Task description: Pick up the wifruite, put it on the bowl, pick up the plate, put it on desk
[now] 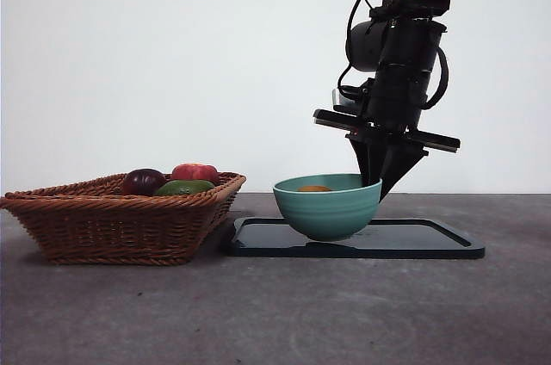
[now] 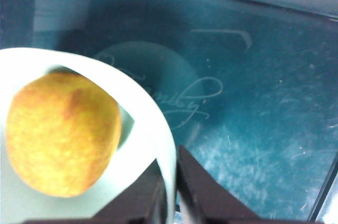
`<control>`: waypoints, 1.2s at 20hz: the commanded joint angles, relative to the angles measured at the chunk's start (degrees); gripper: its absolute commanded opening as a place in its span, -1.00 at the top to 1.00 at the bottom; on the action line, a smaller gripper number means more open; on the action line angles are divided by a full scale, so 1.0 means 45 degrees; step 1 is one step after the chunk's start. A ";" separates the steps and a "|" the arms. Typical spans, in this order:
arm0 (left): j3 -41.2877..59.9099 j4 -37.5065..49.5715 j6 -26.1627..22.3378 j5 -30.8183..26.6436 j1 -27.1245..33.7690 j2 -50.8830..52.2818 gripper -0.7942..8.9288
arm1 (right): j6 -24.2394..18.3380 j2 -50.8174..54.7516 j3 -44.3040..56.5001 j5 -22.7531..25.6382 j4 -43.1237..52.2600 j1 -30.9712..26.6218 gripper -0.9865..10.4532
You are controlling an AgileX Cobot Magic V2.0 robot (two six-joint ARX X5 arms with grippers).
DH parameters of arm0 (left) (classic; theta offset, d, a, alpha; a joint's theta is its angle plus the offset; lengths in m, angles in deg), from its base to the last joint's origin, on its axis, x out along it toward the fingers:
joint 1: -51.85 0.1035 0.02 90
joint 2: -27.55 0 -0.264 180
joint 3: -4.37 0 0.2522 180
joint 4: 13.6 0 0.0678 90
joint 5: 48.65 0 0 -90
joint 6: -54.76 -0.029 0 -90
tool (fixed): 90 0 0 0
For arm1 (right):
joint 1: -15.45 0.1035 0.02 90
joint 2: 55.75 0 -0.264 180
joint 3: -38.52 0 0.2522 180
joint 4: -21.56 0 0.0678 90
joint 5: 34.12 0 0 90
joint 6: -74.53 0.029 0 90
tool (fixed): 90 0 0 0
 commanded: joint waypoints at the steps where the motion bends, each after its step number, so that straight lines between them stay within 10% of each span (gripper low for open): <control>1: -0.0243 0.0141 -0.0155 0.0029 -0.0141 0.0005 -0.38 | -0.0233 -0.0267 -0.0335 0.0019 -0.0364 0.0039 0.81; 8: -0.0243 0.0141 -0.0151 0.0034 -0.0141 0.0005 -0.39 | -0.0170 -0.0253 -0.0340 0.0345 -0.0583 0.0053 0.75; 14: -0.0243 0.0141 -0.0151 0.0034 -0.0141 0.0005 -0.39 | -0.0243 0.1851 -0.0612 0.1268 -0.1015 -0.0209 -0.15; 24: -0.0243 0.0151 -0.0316 0.0029 -0.0141 0.0005 -0.38 | -0.1005 0.9544 -0.0563 0.1399 -0.4537 0.0573 -0.19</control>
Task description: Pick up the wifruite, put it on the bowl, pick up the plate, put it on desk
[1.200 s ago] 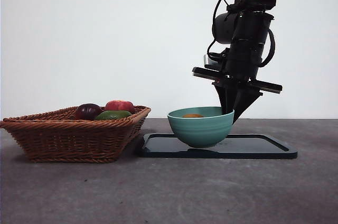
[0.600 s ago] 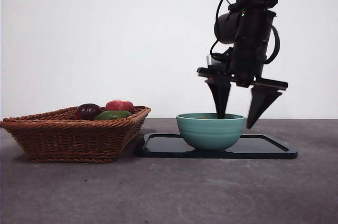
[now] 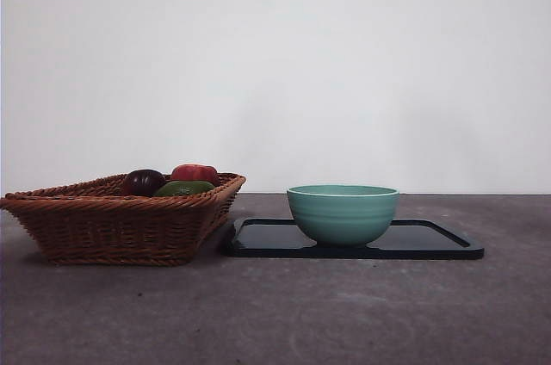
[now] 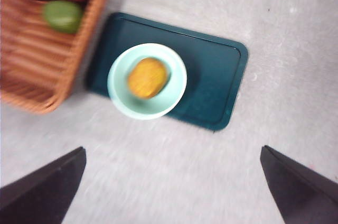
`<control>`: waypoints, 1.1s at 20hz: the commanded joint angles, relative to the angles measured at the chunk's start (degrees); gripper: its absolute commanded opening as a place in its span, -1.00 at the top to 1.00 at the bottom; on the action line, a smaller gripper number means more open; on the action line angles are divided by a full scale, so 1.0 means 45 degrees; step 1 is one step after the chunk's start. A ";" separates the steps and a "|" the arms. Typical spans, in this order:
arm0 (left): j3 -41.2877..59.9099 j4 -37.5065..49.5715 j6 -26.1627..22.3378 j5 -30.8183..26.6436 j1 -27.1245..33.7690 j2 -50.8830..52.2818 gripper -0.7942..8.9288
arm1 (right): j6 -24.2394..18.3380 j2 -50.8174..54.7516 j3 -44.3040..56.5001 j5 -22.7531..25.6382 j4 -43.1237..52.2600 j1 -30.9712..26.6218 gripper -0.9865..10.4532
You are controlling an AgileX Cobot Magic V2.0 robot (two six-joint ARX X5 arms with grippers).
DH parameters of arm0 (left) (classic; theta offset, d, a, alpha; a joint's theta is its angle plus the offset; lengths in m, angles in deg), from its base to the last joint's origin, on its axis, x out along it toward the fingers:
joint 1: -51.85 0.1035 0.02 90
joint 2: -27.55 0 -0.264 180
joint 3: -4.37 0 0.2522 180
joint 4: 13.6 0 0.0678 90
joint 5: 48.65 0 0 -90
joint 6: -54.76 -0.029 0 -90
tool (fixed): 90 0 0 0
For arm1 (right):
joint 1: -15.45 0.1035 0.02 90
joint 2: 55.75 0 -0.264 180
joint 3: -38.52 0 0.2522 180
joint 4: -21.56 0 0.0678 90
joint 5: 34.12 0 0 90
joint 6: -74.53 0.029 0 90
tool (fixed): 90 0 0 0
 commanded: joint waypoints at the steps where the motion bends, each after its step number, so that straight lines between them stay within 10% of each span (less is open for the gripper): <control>1: -0.0243 0.0151 -0.0447 0.0029 -0.0141 0.0005 -0.39 | -0.0194 0.0889 -0.0160 0.0029 -0.0393 0.0452 -0.19; 10: -0.0243 0.0131 -0.0758 0.0029 -0.0141 0.0005 -0.38 | 0.1428 0.5833 0.3546 0.0141 -0.0029 0.2735 -0.19; 22: -0.0243 0.0180 -0.0724 0.0029 -0.0141 0.0005 -0.38 | 0.1710 1.1531 0.9068 -0.0291 0.1292 0.2783 -0.18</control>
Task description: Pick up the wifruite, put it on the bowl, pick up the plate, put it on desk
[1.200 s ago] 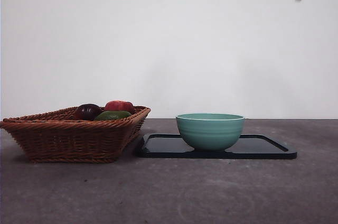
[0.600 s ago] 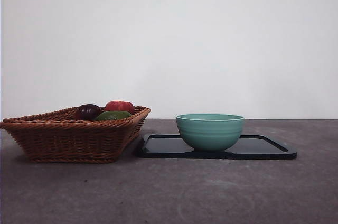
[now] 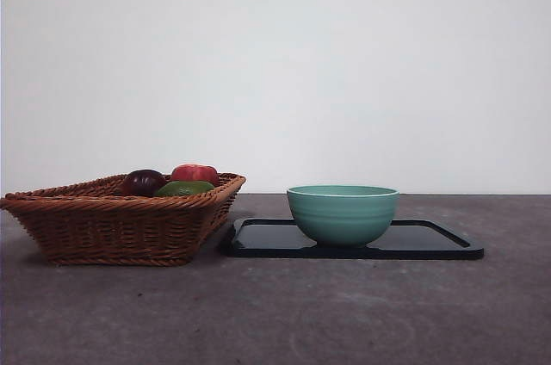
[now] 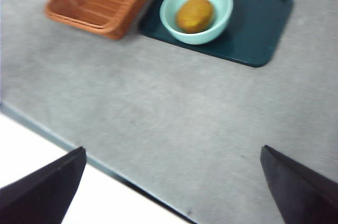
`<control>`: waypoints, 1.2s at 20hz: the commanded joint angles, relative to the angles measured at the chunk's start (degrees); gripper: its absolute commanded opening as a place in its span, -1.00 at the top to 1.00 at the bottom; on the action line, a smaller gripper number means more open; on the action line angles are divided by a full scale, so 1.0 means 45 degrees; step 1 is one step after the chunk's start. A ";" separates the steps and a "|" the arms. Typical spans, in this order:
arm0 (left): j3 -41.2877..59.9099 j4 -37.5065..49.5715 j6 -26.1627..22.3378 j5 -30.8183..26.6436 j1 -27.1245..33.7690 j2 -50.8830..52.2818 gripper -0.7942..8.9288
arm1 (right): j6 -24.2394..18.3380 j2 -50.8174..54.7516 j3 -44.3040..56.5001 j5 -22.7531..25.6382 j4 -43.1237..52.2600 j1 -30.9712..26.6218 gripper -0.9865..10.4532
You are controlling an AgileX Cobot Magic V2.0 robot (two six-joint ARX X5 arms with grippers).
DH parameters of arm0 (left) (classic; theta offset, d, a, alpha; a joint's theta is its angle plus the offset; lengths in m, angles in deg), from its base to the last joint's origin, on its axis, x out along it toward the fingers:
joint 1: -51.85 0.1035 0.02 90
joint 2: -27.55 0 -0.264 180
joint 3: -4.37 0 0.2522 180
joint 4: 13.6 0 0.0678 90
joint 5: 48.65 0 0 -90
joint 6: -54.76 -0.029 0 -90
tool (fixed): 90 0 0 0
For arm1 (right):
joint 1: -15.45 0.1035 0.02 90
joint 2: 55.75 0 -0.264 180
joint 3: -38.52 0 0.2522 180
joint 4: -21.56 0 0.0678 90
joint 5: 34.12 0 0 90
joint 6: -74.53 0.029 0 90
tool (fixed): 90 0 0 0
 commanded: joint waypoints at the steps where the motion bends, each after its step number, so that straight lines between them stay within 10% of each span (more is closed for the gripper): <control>1: -0.0243 0.0126 -0.0199 0.0029 -0.0141 0.0005 -0.38 | 0.0092 0.0403 -0.0102 -0.0316 0.0185 0.0107 -0.18; 24: -0.0243 0.2875 0.4269 -0.2827 -0.0141 -0.4216 -0.38 | -0.0345 0.0879 -0.0306 -0.1642 -0.0180 0.0107 -0.18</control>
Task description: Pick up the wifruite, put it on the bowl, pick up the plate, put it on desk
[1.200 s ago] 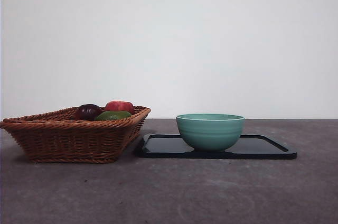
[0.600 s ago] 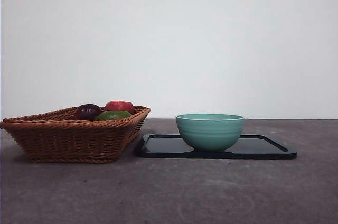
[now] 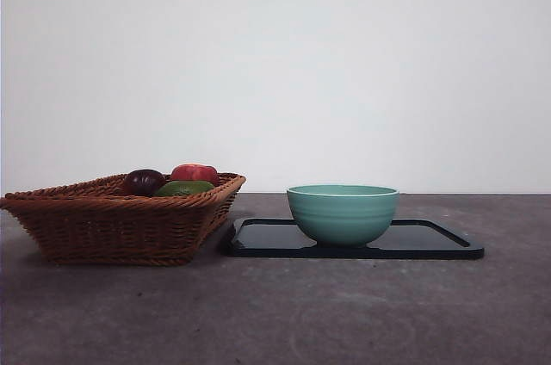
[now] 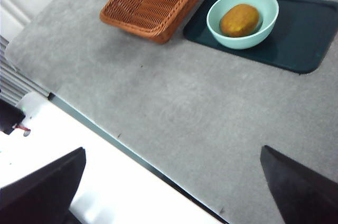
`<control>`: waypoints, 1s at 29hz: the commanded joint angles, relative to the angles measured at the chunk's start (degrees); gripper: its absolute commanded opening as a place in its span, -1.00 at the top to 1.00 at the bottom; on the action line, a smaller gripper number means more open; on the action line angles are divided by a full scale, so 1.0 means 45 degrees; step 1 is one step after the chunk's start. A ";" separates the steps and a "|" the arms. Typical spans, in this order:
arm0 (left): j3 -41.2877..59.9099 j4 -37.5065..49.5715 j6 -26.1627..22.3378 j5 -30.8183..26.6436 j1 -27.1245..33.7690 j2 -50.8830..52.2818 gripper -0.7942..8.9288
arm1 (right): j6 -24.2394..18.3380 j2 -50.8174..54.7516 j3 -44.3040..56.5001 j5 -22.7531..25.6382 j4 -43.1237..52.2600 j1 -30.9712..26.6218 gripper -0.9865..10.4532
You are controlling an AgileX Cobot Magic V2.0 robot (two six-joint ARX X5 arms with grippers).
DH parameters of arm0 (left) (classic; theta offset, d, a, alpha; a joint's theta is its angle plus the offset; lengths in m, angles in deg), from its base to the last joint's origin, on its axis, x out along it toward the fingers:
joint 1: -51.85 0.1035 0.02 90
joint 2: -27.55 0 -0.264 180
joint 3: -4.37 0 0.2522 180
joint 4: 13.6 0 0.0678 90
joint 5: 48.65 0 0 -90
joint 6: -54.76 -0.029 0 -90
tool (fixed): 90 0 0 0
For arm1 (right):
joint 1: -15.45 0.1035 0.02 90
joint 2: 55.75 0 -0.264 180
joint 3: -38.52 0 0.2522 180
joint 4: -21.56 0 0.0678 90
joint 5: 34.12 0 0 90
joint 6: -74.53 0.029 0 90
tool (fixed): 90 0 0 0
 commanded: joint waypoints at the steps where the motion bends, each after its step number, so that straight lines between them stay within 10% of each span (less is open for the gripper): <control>1: -0.0219 0.0777 0.0879 -0.0068 -0.0141 -0.1083 -0.38 | -0.0316 -0.0024 -0.0306 -0.0029 -0.0151 0.0102 -0.18; 15: -0.0763 0.2001 0.1899 0.0311 0.0291 -0.6509 -0.38 | -0.0481 -0.0015 -0.0335 -0.0034 -0.0398 0.0102 -0.18; 29: -0.5887 -0.1166 0.0151 0.1749 0.1603 -1.3216 -0.38 | -0.0476 -0.0015 -0.0335 -0.0005 0.0835 0.0102 -0.18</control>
